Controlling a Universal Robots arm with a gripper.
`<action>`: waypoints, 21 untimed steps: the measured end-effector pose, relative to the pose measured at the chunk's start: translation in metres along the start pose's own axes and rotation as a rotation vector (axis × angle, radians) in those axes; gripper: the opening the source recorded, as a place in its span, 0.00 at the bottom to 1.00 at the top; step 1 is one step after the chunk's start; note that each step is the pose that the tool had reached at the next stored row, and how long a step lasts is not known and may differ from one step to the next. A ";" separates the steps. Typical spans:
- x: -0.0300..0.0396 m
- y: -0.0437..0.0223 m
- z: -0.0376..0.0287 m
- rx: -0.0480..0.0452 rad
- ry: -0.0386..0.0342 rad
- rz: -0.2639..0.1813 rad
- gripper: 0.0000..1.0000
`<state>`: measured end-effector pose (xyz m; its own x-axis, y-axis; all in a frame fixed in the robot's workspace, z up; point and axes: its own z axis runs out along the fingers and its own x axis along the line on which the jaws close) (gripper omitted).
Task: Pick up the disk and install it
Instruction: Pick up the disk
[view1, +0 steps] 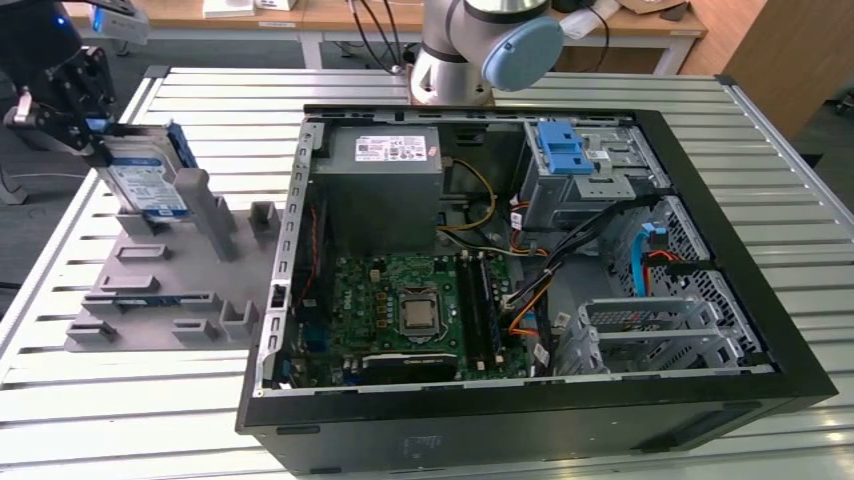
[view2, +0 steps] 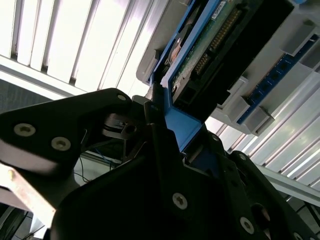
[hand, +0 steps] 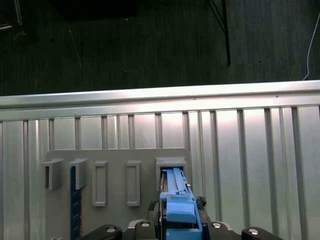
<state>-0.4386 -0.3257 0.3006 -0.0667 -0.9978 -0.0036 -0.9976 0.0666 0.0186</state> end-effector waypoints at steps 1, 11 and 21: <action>0.0000 0.0000 -0.0003 0.0001 -0.0001 0.000 0.37; 0.0000 0.0001 -0.0050 0.0001 0.0000 0.000 0.37; 0.0000 0.0002 -0.0095 0.0001 0.0000 0.000 0.37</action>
<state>-0.4386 -0.3257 0.3101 -0.0667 -0.9978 -0.0036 -0.9976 0.0666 0.0185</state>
